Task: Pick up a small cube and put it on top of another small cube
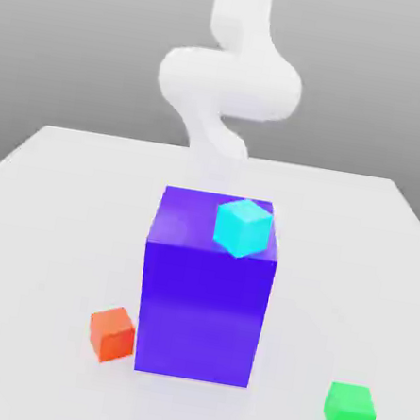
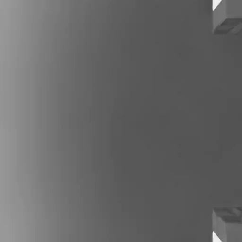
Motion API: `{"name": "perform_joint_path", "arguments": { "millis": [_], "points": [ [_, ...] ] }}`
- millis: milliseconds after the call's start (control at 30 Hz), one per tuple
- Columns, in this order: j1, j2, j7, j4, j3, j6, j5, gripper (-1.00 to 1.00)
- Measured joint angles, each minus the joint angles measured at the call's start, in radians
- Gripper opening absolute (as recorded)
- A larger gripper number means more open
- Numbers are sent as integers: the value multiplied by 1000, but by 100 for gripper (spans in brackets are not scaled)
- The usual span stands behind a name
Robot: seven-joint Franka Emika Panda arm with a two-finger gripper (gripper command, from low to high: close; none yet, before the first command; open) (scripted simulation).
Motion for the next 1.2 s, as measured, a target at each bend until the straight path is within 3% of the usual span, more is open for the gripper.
{"name": "perform_joint_path", "arguments": {
  "millis": [633,1000,1167,1200],
  "points": [
    [79,695,160,79,147,164,-63,0],
    [183,1098,279,126,158,256,-140,0],
    [227,1279,313,162,122,367,-175,0],
    [231,1298,317,166,117,381,-180,-100]
  ]
}}
